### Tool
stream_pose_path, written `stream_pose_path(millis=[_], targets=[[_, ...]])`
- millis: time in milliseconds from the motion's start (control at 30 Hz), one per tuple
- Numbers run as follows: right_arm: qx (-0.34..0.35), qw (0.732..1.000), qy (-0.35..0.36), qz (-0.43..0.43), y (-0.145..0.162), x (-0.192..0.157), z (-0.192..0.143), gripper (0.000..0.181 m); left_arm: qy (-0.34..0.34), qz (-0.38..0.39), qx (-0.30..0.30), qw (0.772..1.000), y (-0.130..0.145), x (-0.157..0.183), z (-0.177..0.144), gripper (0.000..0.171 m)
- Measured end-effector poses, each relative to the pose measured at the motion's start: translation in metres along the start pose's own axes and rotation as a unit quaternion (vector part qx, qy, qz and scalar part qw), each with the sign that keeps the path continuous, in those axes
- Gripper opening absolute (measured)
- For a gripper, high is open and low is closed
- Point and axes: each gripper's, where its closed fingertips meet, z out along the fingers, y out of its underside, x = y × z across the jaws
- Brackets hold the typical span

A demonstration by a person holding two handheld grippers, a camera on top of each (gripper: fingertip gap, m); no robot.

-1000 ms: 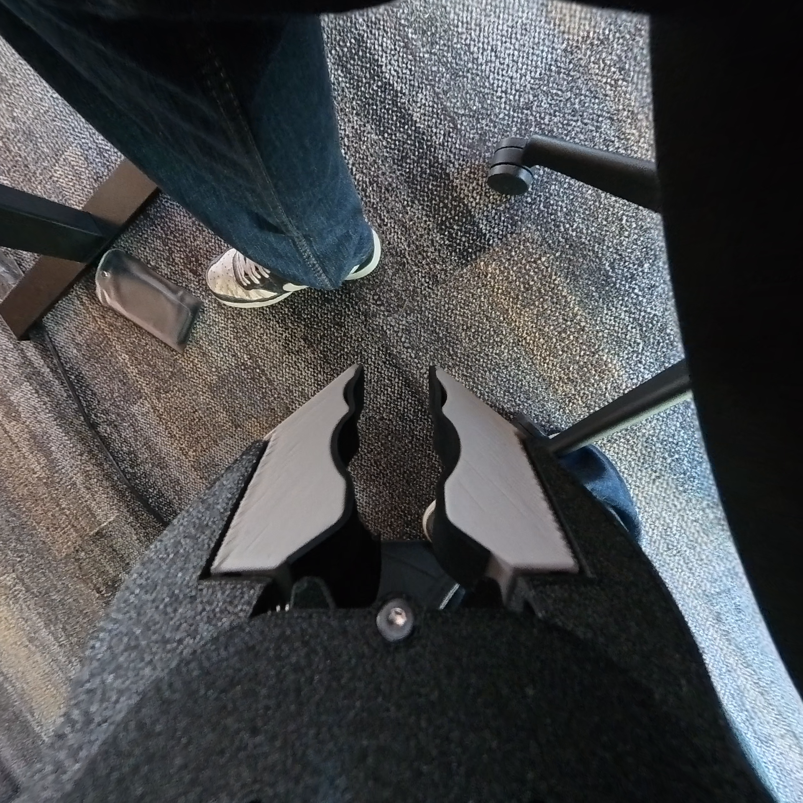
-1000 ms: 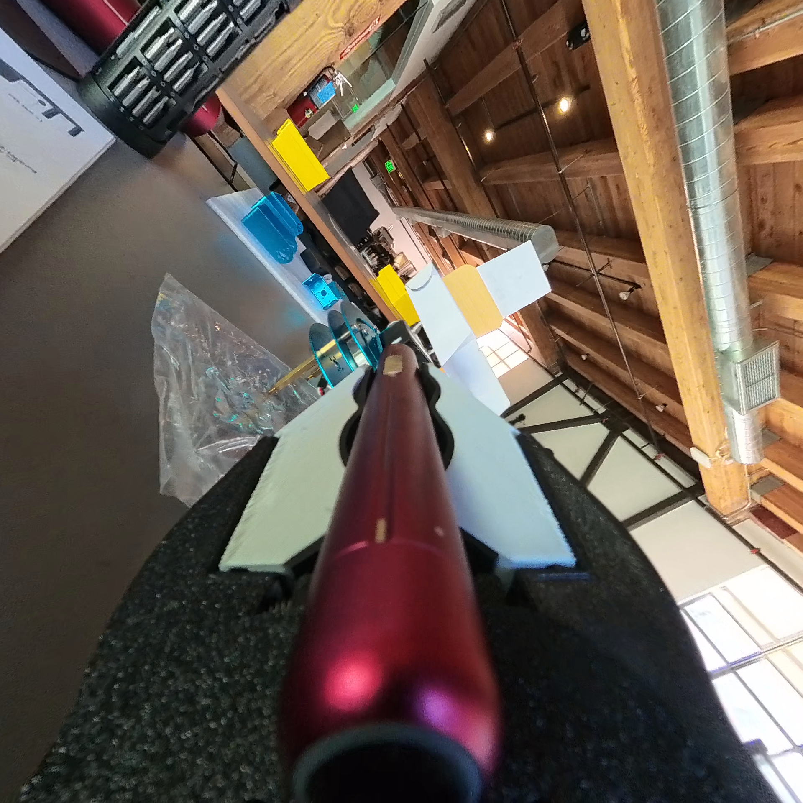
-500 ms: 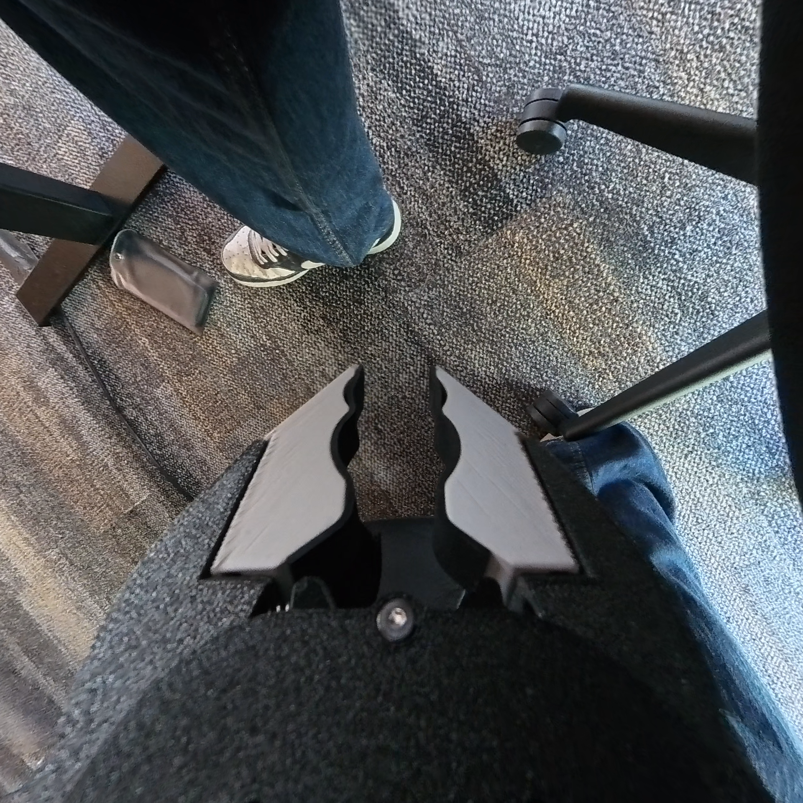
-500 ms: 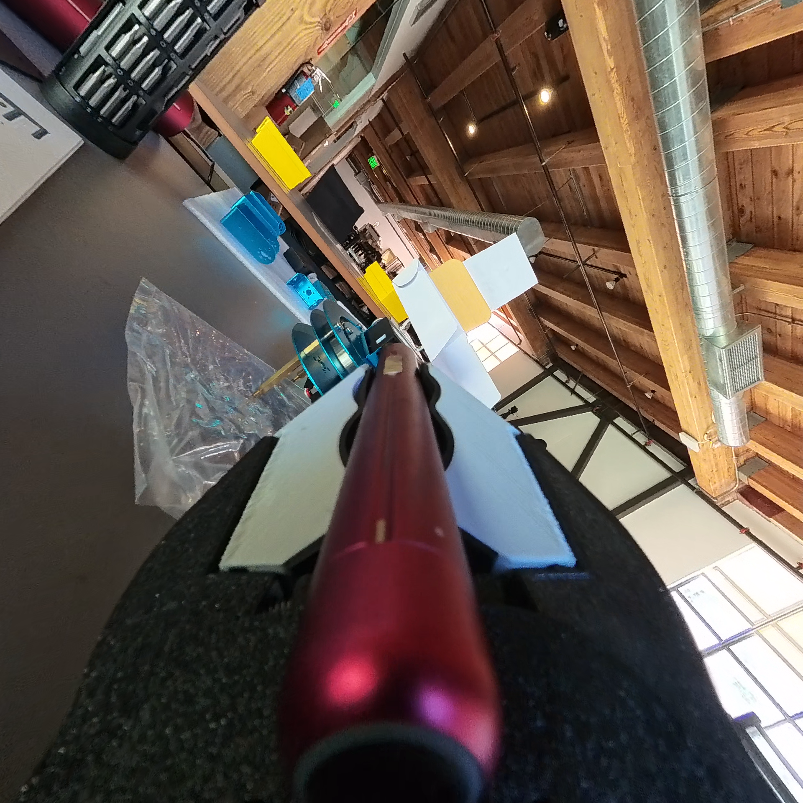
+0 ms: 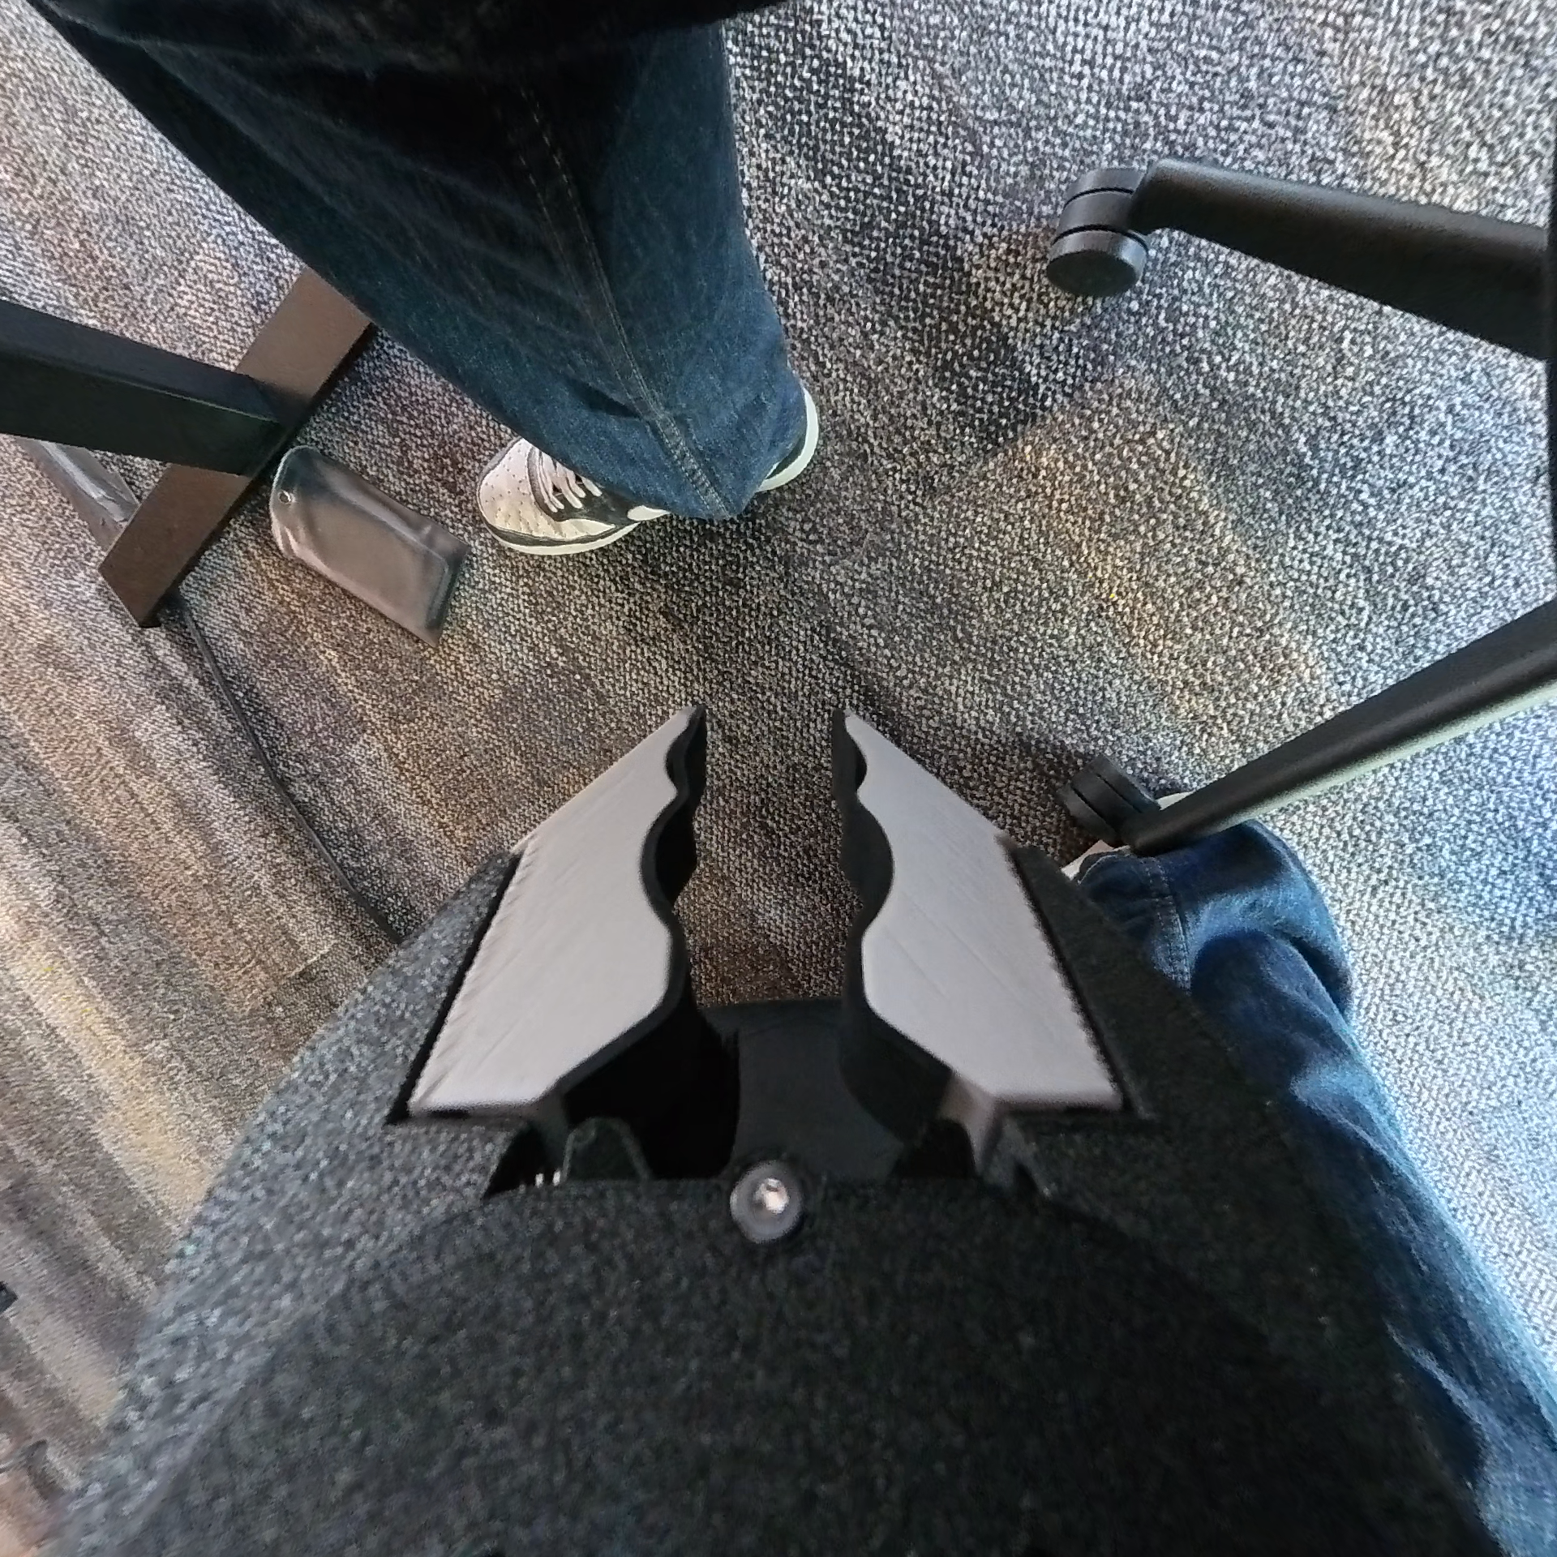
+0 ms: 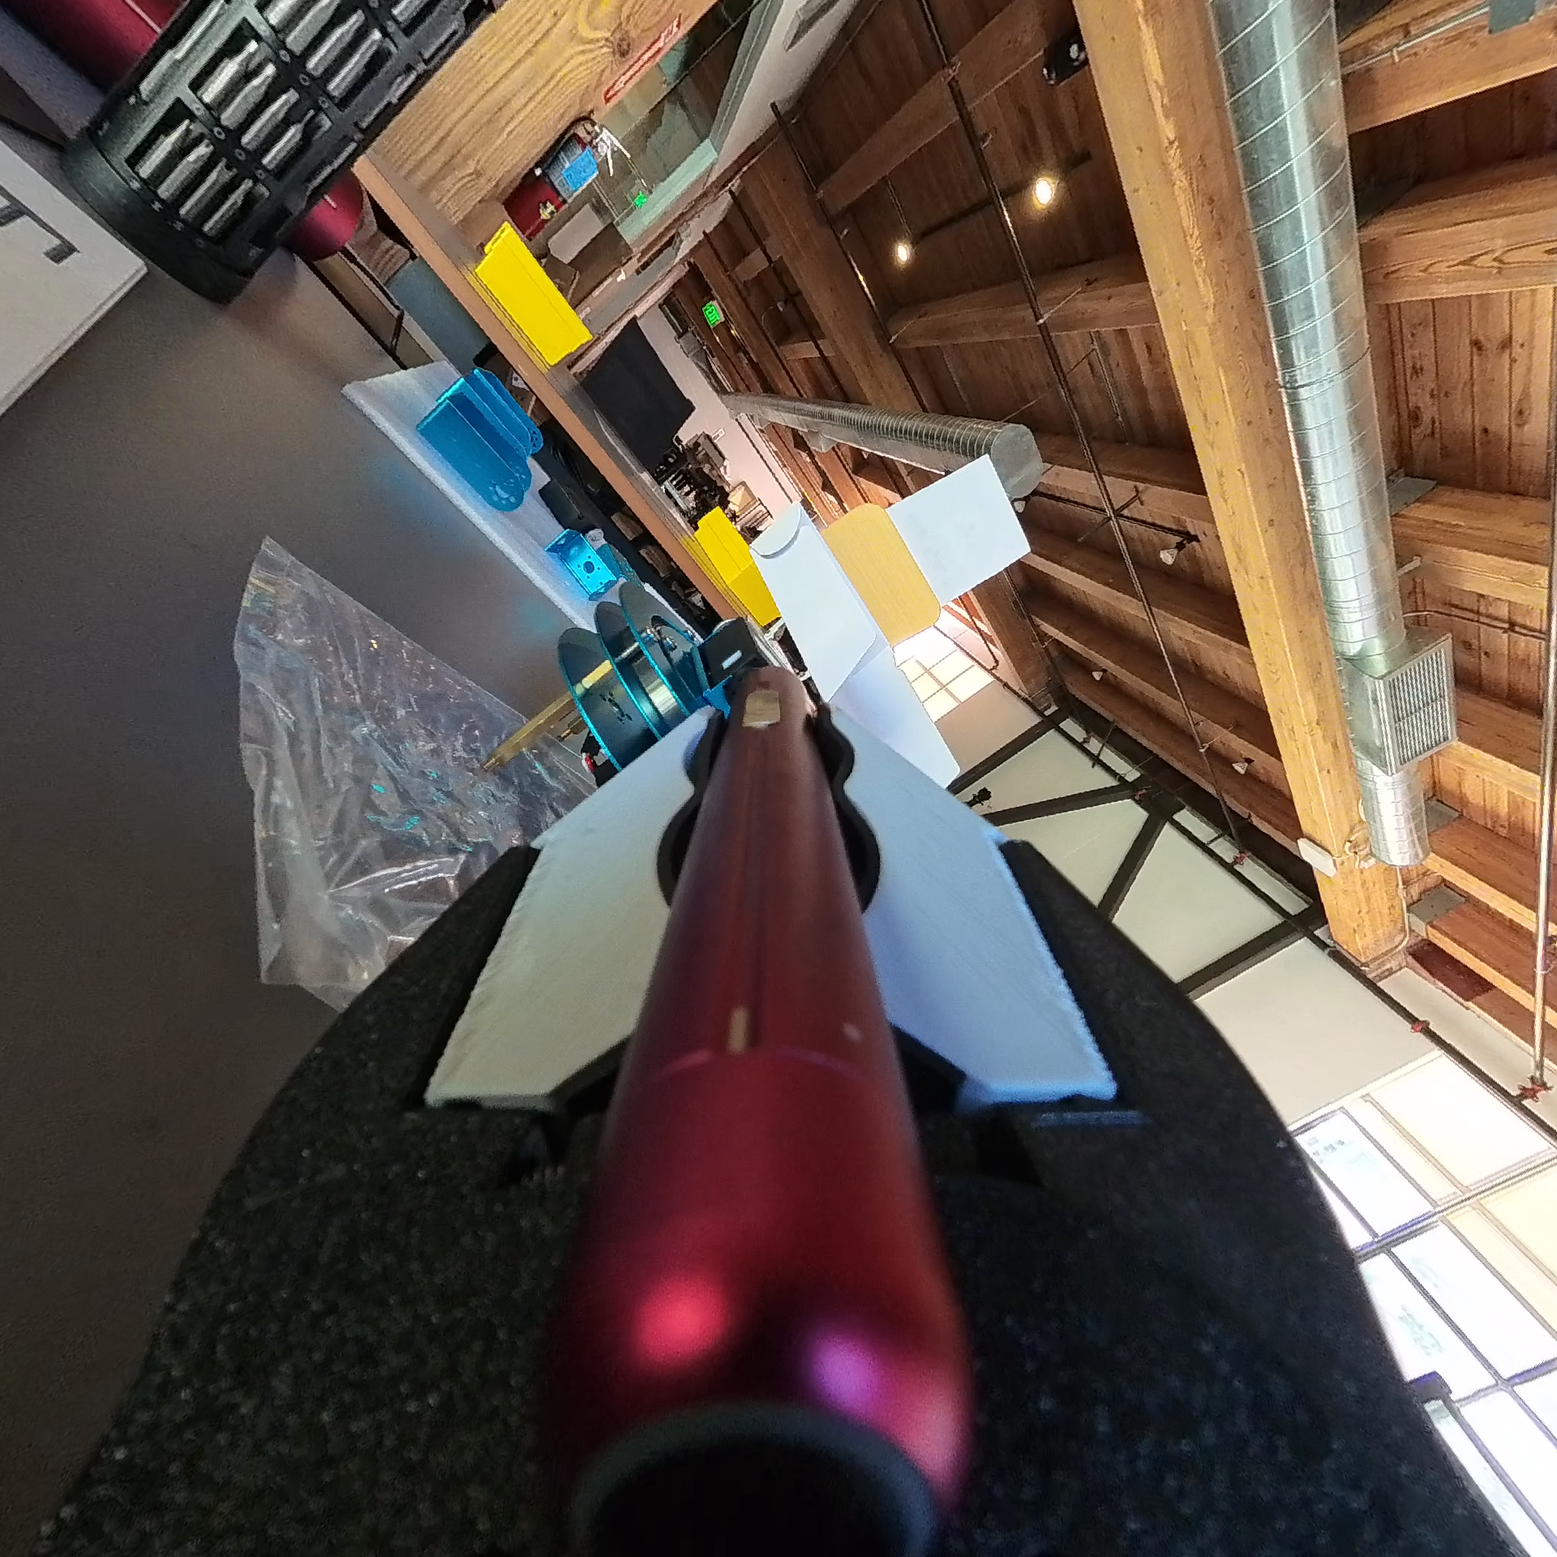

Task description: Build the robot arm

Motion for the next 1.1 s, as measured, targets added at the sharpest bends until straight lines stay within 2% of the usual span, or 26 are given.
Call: stream_pose_path(millis=[1100], targets=[[-0.007,1.000,-0.010,0.015,0.0021,-0.0014,0.0019,0.020,0.004,0.004,-0.008,1.000,0.0052,0.0009,0.0005,0.027]])
